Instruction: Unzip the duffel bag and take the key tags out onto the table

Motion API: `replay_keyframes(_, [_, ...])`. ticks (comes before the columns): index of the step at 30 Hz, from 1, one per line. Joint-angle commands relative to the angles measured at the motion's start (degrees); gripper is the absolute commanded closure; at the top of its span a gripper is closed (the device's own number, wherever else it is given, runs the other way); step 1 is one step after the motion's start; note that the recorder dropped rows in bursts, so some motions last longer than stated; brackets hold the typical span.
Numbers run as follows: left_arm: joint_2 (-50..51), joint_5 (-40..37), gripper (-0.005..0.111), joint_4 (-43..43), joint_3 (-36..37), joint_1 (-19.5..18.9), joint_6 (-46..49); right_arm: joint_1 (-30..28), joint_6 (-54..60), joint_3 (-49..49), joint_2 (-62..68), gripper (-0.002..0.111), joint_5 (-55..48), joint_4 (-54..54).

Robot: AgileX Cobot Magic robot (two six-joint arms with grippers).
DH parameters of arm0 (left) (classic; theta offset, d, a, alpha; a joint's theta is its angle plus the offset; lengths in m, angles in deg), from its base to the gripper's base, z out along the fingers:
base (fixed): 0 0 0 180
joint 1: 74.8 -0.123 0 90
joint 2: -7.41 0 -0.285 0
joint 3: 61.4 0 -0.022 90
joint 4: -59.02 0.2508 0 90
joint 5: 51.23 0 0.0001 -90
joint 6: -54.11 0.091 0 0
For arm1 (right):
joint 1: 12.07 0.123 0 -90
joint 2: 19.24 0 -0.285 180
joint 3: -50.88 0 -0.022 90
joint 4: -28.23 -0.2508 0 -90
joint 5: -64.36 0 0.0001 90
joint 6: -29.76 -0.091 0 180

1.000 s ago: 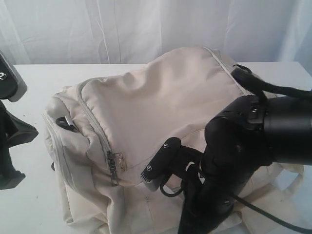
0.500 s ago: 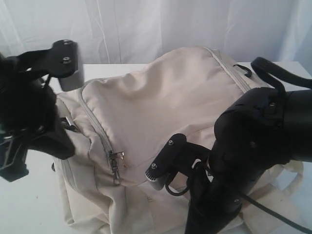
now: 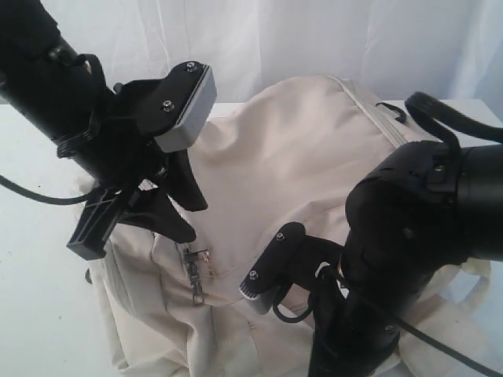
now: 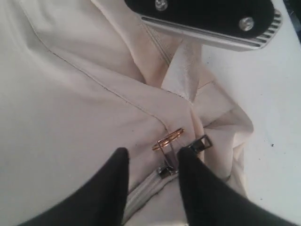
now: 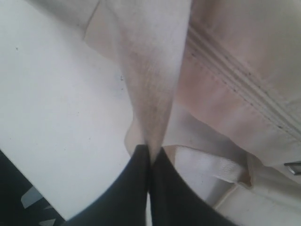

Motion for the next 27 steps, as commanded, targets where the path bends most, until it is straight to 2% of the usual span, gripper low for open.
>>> replay_keyframes(1, [1.40, 1.37, 0.041, -1.95, -0.45, 0.17, 0.26, -0.55, -0.32, -0.87, -0.43, 0.108, -4.93, 1.19])
replay_keyframes(3, [2.37, 1.36, 0.038, -2.94, -0.45, 0.17, -0.16, -0.55, -0.32, -0.87, -0.43, 0.108, -4.93, 1.19])
replay_keyframes(8, [4.53, 0.97, 0.038, -7.52, -0.45, 0.17, -0.16, -0.55, -0.32, -0.87, -0.43, 0.108, -4.83, 1.19])
replay_keyframes(17, [7.78, 0.73, 0.038, -7.52, -0.45, 0.17, -0.37, -0.55, -0.32, -0.87, -0.43, 0.108, -4.83, 1.19])
replay_keyframes(27, [10.07, -2.54, 0.039, -7.08, -0.45, 0.17, -6.68, -0.55, -0.32, -0.87, -0.43, 0.108, -4.83, 0.61])
